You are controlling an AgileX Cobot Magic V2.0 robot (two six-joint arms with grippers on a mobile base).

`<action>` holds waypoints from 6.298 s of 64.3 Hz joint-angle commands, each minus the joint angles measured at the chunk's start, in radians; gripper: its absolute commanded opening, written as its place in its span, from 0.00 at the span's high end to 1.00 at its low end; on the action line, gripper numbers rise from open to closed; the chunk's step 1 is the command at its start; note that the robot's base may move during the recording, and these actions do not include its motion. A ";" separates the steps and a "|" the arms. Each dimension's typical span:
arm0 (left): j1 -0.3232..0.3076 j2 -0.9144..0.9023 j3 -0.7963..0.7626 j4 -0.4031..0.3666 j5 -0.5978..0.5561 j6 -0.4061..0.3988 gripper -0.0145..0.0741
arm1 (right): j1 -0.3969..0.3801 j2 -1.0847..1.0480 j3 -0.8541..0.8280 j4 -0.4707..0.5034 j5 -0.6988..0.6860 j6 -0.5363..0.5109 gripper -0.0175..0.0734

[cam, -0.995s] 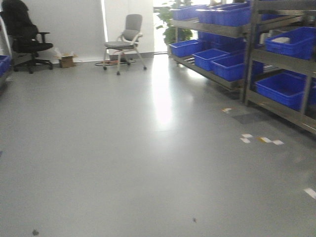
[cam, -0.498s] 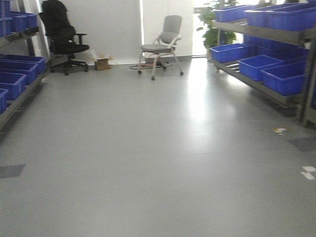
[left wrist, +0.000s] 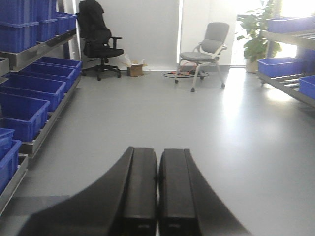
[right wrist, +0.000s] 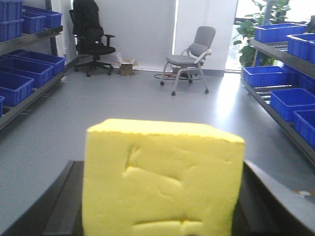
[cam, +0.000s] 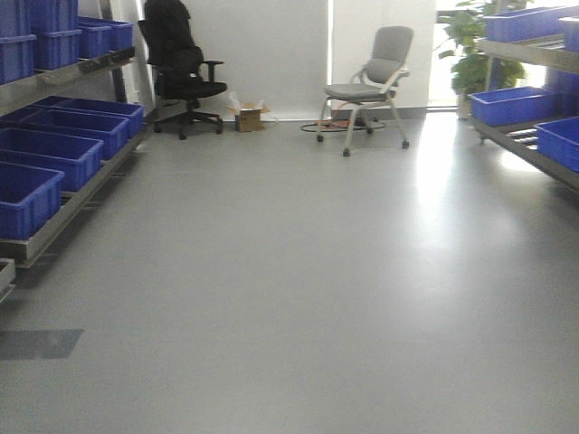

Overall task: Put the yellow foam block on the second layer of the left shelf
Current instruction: 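Turn the base toward the shelf rack of blue bins, then extend the right gripper with the cube into a blue bin, then lower the cube into the bin and open the right gripper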

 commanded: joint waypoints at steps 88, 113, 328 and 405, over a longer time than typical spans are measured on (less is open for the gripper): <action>-0.001 0.004 0.026 -0.007 -0.087 -0.004 0.68 | -0.004 0.016 -0.026 -0.021 -0.086 -0.005 0.41; -0.001 0.004 0.026 -0.007 -0.087 -0.004 0.68 | -0.004 0.016 -0.026 -0.021 -0.086 -0.005 0.41; -0.001 0.004 0.026 -0.007 -0.087 -0.004 0.68 | -0.214 1.564 -0.754 0.321 -0.091 -0.283 0.41; -0.001 0.004 0.026 -0.007 -0.087 -0.004 0.68 | -0.201 1.409 -0.609 0.321 -0.247 -0.283 0.20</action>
